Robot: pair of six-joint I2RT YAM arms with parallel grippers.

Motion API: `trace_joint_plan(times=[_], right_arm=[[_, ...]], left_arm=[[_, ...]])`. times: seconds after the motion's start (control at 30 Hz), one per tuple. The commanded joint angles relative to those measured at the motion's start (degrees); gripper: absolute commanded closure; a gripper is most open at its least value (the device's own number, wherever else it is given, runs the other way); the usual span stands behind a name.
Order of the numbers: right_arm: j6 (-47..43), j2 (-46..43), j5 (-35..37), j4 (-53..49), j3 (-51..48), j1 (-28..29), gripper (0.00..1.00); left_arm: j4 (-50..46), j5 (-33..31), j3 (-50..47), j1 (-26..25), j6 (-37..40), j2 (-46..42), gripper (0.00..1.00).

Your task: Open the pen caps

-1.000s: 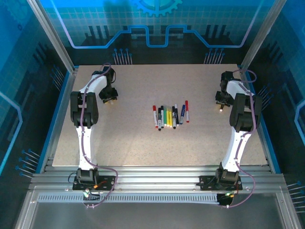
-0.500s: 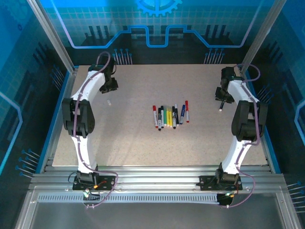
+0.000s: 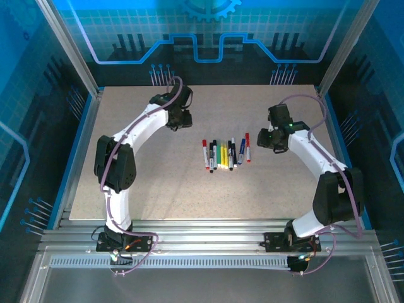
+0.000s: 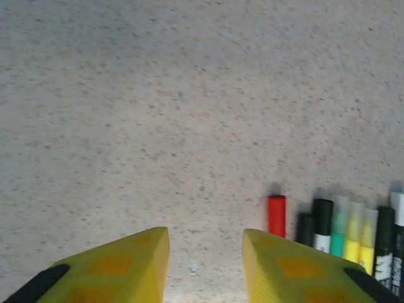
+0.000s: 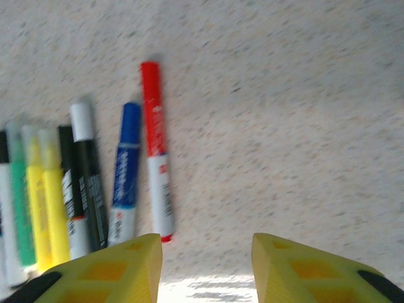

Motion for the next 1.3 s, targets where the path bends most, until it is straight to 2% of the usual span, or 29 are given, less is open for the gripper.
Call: trace_joint_plan(times=[0.0, 0.2, 0.7, 1.27], right_arm=[[3.1, -1.4, -3.1, 1.8, -1.4, 2.8, 0.57], [3.9, 0.4, -3.5, 2.6, -1.9, 5.6, 0.47], [3.3, 0.8, -3.1, 3.8, -2.4, 6.3, 0.44], [3.5, 0.5, -3.0, 3.4, -2.7, 6.4, 0.45]], left_arm=[[1.0, 1.5, 0.1, -1.8, -1.9, 3.3, 0.64], [0.9, 2.1, 2.6, -4.6, -1.8, 8.2, 0.64], [1.1, 5.5, 6.2, -6.9, -2.9, 14.1, 0.61], [0.7, 5.8, 8.2, -7.6, -3.5, 18.9, 0.62]])
